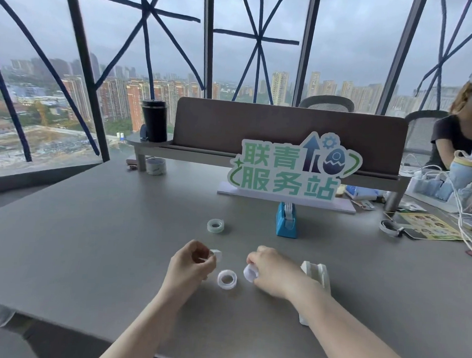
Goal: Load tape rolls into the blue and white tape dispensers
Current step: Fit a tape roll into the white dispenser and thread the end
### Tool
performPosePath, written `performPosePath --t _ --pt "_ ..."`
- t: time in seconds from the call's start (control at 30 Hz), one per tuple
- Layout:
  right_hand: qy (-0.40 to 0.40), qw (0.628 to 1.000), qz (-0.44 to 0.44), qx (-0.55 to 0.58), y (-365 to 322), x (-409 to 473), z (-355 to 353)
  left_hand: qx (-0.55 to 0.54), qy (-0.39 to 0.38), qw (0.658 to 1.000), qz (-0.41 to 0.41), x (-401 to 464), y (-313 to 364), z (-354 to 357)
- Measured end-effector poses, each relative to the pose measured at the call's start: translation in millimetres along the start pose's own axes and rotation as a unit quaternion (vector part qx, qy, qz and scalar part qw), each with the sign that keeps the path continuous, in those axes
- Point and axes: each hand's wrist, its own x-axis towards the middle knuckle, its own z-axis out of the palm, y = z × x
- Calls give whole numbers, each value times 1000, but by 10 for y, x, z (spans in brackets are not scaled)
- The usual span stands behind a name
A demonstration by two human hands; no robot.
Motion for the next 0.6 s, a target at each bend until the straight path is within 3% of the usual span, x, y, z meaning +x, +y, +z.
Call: performPosePath --t 0.2,0.6 --pt "-47 999 11 -22 14 184 18 31 20 999 3 109 -59 -68" --pt "59 998 -8 33 -287 1294 5 -7 26 1000 -1 554 -77 -109"
